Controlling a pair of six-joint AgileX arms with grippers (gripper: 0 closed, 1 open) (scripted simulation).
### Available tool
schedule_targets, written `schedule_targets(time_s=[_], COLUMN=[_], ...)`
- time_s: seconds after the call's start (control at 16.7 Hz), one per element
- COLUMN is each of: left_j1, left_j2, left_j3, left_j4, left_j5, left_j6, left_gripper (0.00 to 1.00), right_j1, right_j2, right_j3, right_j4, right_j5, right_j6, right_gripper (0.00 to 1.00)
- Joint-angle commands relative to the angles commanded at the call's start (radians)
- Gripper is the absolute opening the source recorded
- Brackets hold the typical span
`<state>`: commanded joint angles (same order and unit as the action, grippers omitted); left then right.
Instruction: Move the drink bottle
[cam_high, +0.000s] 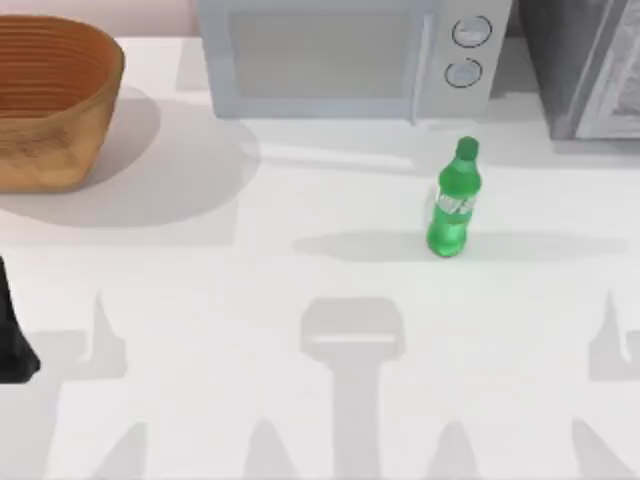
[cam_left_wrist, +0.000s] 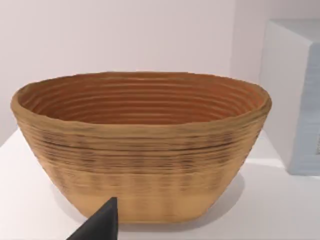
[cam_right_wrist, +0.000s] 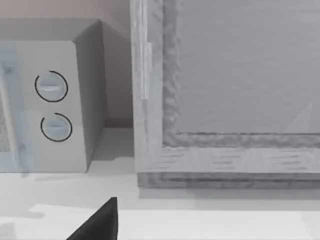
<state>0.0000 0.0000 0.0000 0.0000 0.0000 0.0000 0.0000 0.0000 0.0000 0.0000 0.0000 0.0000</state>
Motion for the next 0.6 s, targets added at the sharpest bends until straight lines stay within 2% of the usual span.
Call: schedule_targets(time_s=[0.3,0.6], left_j1=[-0.017,-0.11], left_j2=[0.056,0.336], left_j3=[0.017,0.101], left_j4=[0.037,0.226], left_j5=[0.001,0.012], left_j6=[0.0,0.001], left_gripper=[1.0,1.0], right_j1=[0.0,0.0], right_j2=[0.0,0.0], right_j3=[0.0,0.0], right_j4=[0.0,0.0], right_j5=[0.0,0.0], right_j6=[0.0,0.0], right_gripper=[1.0,1.0])
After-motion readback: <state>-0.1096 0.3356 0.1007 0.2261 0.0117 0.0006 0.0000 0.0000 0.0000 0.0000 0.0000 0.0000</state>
